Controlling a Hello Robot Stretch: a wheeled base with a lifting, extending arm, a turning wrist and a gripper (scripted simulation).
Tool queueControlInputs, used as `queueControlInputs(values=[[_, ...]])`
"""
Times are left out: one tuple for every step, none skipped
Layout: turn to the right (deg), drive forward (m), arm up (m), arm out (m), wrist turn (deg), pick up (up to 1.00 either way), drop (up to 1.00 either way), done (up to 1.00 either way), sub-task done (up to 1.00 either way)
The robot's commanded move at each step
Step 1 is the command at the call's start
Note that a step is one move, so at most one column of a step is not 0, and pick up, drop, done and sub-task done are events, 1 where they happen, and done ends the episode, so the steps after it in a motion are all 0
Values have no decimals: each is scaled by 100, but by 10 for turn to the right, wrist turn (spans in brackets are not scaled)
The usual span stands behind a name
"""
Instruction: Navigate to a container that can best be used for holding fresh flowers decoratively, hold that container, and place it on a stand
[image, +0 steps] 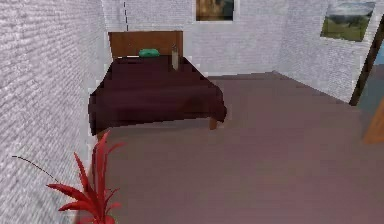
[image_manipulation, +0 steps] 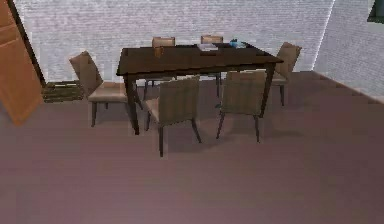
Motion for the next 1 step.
queueControlInputs(values=[[360, 0, 0, 0, 0, 0, 0, 0, 0]])
